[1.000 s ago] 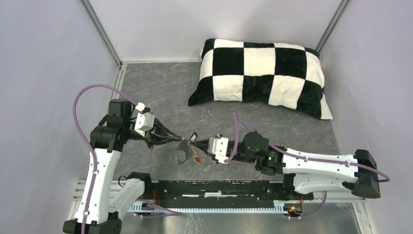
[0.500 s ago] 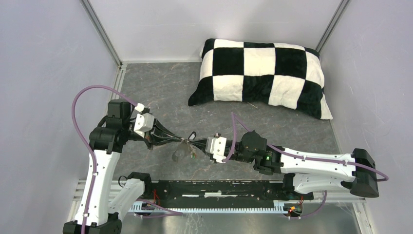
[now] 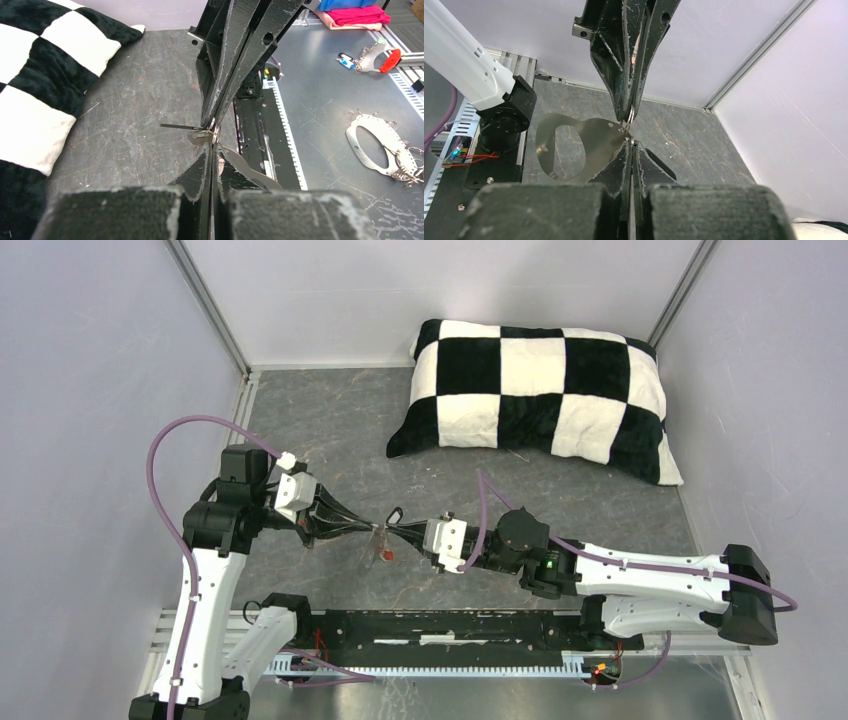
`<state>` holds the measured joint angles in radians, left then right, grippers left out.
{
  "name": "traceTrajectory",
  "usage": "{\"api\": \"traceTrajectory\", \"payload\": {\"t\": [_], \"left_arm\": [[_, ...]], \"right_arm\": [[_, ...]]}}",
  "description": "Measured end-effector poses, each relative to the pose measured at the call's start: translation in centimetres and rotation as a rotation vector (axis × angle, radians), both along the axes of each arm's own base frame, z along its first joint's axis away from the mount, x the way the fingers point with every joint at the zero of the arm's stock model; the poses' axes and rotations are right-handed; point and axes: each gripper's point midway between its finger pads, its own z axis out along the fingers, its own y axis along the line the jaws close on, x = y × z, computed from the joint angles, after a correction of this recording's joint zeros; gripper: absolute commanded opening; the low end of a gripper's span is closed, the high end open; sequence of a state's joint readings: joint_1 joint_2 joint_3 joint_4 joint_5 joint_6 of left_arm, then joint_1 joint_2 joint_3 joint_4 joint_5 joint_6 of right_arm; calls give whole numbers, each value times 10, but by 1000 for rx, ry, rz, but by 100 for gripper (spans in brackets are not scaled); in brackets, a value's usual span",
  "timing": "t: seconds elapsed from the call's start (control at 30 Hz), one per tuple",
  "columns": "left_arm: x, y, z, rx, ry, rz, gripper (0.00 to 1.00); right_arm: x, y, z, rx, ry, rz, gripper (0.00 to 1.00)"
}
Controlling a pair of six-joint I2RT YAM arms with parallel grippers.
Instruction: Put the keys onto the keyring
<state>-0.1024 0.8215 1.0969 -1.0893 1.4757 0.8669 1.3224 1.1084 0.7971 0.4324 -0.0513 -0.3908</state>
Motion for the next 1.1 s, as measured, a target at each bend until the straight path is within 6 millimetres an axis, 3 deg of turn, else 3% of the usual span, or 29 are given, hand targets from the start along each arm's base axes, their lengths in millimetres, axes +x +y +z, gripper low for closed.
{"api": "traceTrajectory", "payload": {"t": [1.1], "left_arm": [[0, 0, 0, 0, -2, 1, 2]], "right_arm": [[-3, 2, 0, 4, 1, 17, 1]]}}
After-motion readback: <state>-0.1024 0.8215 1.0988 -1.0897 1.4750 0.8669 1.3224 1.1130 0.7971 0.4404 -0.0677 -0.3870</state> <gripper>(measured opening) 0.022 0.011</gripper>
